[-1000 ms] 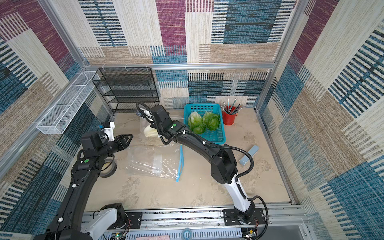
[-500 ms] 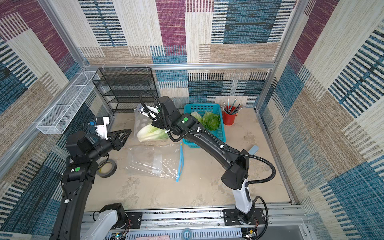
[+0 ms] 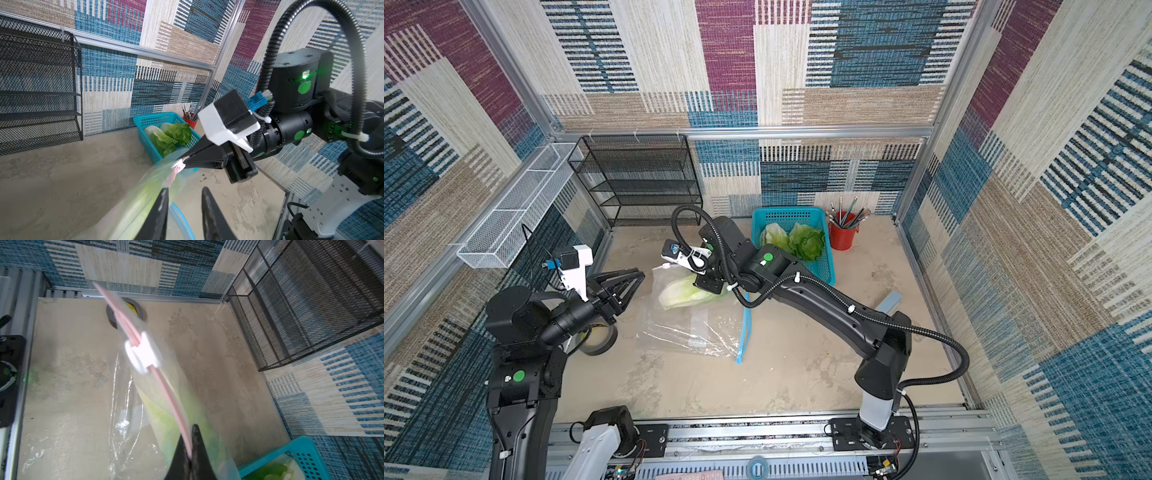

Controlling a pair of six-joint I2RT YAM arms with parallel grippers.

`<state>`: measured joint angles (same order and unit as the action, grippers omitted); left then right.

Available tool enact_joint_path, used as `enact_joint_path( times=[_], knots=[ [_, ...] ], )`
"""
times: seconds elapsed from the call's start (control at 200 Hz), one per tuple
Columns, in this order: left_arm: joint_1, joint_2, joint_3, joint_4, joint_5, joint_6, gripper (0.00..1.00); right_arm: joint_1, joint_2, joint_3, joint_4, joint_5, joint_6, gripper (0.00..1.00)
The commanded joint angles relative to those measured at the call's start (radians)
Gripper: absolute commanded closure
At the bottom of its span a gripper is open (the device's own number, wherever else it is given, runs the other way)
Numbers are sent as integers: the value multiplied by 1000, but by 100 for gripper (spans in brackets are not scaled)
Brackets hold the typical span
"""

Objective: Open the zip-top bag and take out the chinese cabbages
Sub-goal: Adjust the zipper food storage bag in the zipper food storage bag.

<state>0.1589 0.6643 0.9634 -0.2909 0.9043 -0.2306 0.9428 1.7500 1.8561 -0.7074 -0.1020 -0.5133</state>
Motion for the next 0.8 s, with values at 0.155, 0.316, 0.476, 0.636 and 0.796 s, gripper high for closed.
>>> enact_joint_path(
  times=[0.155,0.316,0.476,0.636,0.796],
  knots=[
    [-1,-34,-29,-73,41,90,76,1,-59,-141,75,-103,89,100],
    [-1,-45,-60,-60,49,94,78,0,-72,-203,104,-130,103,100],
    [-2,-54,-90,-58,71,93,80,1,-64,-230,109,-177,116,100],
    [-7,-83,-132,-59,83,96,80,0,-49,-244,112,-199,118,100],
    [-13,-108,-164,-72,87,115,80,1,-34,-244,108,-217,110,100]
  ],
)
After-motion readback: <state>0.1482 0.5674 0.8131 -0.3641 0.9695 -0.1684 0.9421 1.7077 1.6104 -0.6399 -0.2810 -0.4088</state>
